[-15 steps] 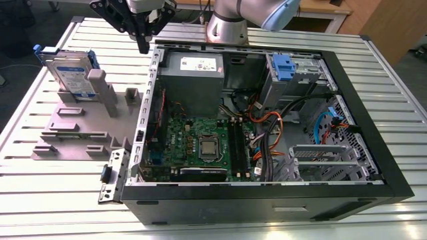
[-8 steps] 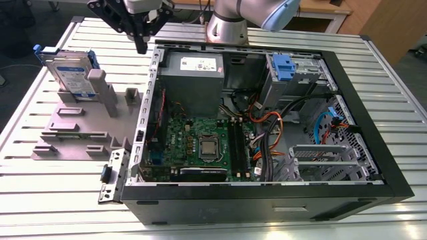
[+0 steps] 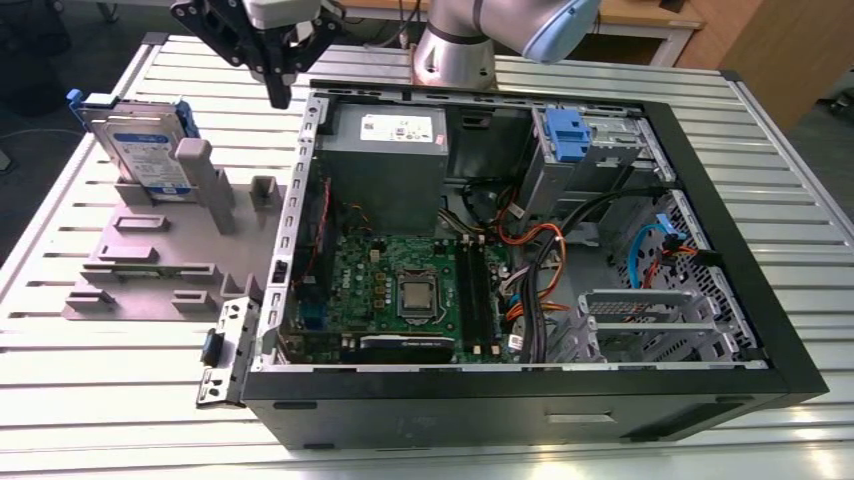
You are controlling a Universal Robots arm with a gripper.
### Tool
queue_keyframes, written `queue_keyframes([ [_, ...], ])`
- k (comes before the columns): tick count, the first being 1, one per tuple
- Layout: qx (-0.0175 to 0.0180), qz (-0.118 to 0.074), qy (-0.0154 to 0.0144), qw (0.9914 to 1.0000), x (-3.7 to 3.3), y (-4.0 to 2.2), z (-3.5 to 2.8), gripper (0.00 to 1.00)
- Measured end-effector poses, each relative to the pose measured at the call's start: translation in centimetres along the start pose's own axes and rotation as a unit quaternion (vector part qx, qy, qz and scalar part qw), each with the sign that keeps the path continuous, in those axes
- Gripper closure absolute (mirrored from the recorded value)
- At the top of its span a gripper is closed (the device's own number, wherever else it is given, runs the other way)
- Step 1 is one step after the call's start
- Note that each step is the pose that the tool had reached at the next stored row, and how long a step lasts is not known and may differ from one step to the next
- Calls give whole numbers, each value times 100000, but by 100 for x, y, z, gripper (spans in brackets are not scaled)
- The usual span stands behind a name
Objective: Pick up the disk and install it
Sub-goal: 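Reach for the disk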
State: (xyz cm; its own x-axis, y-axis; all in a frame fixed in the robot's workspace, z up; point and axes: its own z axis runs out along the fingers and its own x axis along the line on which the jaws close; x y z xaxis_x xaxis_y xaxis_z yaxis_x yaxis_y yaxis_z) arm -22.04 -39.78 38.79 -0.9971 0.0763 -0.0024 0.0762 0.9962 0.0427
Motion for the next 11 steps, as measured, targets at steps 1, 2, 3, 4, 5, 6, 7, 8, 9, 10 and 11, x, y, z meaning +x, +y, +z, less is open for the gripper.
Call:
queue_keyframes([
  [1, 4, -2, 39, 100000, 2, 0, 1, 89],
  [2, 5, -1, 83, 100000, 3, 0, 2, 89],
  [3, 9, 2, 120, 100000, 6, 0, 3, 89],
  [4, 14, 7, 156, 100000, 8, -1, 3, 89],
  [5, 15, 9, 197, 100000, 10, -1, 4, 89],
  [6, 18, 8, 221, 100000, 10, -1, 5, 89],
  [7, 23, 9, 251, 100000, 11, -1, 5, 89],
  [8, 21, 10, 281, 100000, 12, -1, 7, 89],
  [9, 25, 13, 307, 100000, 13, -1, 7, 89],
  [10, 27, 12, 338, 99999, 14, -2, 8, 89],
  [11, 26, 13, 376, 99999, 16, -2, 9, 89],
])
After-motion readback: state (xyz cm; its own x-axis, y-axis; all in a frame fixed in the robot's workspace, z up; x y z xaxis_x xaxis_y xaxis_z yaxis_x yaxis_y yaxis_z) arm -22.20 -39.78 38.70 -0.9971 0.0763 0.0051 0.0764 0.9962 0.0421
